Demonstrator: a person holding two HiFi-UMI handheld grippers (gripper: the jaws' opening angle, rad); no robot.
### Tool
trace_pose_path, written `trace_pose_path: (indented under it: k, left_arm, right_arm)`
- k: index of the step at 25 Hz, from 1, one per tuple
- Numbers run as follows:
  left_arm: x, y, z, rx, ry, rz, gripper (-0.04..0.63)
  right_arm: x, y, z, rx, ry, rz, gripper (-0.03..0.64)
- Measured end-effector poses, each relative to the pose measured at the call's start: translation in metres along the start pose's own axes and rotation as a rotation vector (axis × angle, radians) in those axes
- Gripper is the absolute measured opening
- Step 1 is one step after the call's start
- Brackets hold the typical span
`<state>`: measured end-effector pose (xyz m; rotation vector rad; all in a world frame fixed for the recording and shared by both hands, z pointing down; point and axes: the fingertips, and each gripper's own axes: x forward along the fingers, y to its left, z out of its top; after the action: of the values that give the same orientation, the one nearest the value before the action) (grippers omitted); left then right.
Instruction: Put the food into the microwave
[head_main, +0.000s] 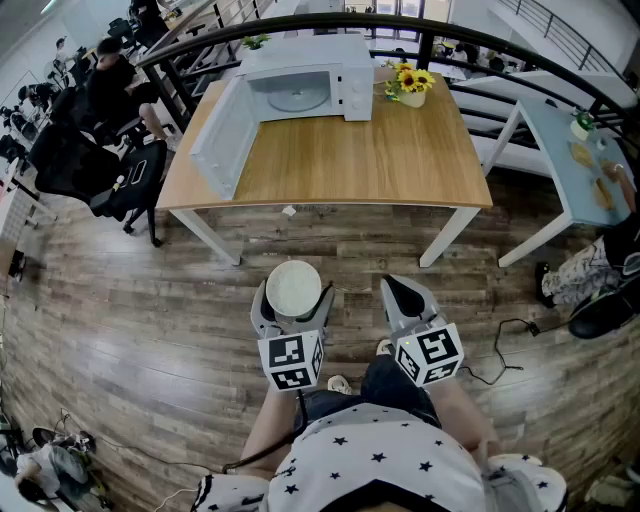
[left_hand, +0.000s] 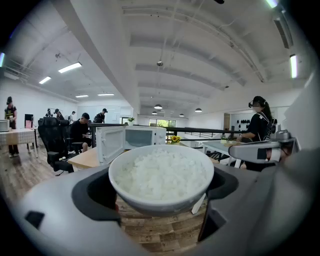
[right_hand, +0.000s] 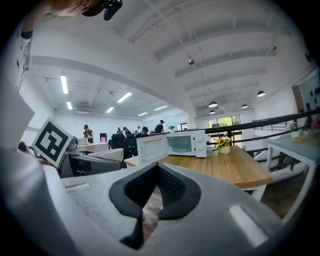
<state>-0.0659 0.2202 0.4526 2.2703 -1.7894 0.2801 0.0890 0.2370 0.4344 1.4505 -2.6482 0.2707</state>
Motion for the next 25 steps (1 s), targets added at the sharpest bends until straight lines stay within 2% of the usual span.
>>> trace_pose_path:
  k: [6,13,19,25]
  left_arm:
    - [-0.035,0.01,0.004,-0.002,-0.012,-0.012,0.494]
    - [-0.037,0.014,0.008,0.006,-0.029,-0.031,0.494]
    - [-0.033,0.018,0.011,0.007,-0.035,-0.046,0.494]
    - [-0.033,0.024,0.018,0.016,-0.05,-0.061,0.494]
  right_arm:
    - [-0.013,0.036,0.003,-0.03,0.003,0.022,0.005]
    - [-0.008,0.047,0.014,-0.057,-0.023,0.041,0.005]
    - [-0.001,0.045,0.014,0.008,-0.028,0.016,0.006]
    - [0.007,0.059,0.019,-0.003,-0.038,0.035,0.006]
